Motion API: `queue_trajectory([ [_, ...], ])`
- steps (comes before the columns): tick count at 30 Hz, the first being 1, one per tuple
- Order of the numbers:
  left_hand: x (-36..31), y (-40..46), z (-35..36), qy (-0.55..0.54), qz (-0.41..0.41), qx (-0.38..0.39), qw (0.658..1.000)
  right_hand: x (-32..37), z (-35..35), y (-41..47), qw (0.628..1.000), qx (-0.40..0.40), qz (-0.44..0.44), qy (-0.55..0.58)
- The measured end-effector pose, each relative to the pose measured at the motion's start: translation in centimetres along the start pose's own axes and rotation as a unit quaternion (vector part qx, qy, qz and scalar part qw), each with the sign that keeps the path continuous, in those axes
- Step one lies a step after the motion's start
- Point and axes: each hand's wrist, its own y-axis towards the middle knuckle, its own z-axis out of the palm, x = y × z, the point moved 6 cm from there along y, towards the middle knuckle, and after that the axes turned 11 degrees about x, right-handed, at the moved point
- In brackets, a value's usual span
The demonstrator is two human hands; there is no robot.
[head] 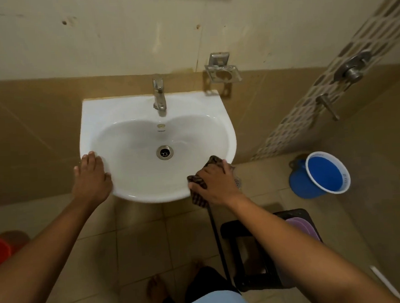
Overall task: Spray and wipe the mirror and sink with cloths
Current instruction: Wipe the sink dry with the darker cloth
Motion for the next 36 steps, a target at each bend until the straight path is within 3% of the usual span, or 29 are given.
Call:
queue_trajectory([
  [5, 0.2, 0.5, 0.0, -0.030, -0.015, -0.007, 0.999, -5.7, -1.8, 2.0, 0.992, 0.069, 0.092, 0.047],
  [9, 0.6, 1.1, 0.0, -0.068, -0.049, -0.021, 0.996, -8.6, -2.7, 4.8, 0.990, 0.060, 0.113, 0.063],
  [16, 1.4, 3.0, -0.2, -0.110, -0.101, -0.039, 0.988, -11.8, -4.7, 12.0, 0.993, 0.017, 0.079, -0.080],
  [23, 1.3, 3.6, -0.2, -0.097, -0.120, -0.045, 0.987, -10.0, -7.3, 18.5, 0.981, -0.032, -0.045, -0.186],
  [27, 1.3, 3.5, -0.2, -0.086, -0.138, -0.038, 0.986, -6.5, -7.0, 20.7, 0.975, -0.035, -0.120, -0.185],
  [32, 1.0, 3.3, -0.4, -0.096, -0.141, -0.036, 0.985, -7.2, -5.6, 19.1, 0.967, -0.053, -0.122, -0.216],
  [36, 1.0, 3.3, -0.3, -0.082, -0.137, -0.035, 0.986, -9.4, -3.1, 16.1, 0.963, 0.013, -0.100, -0.251],
])
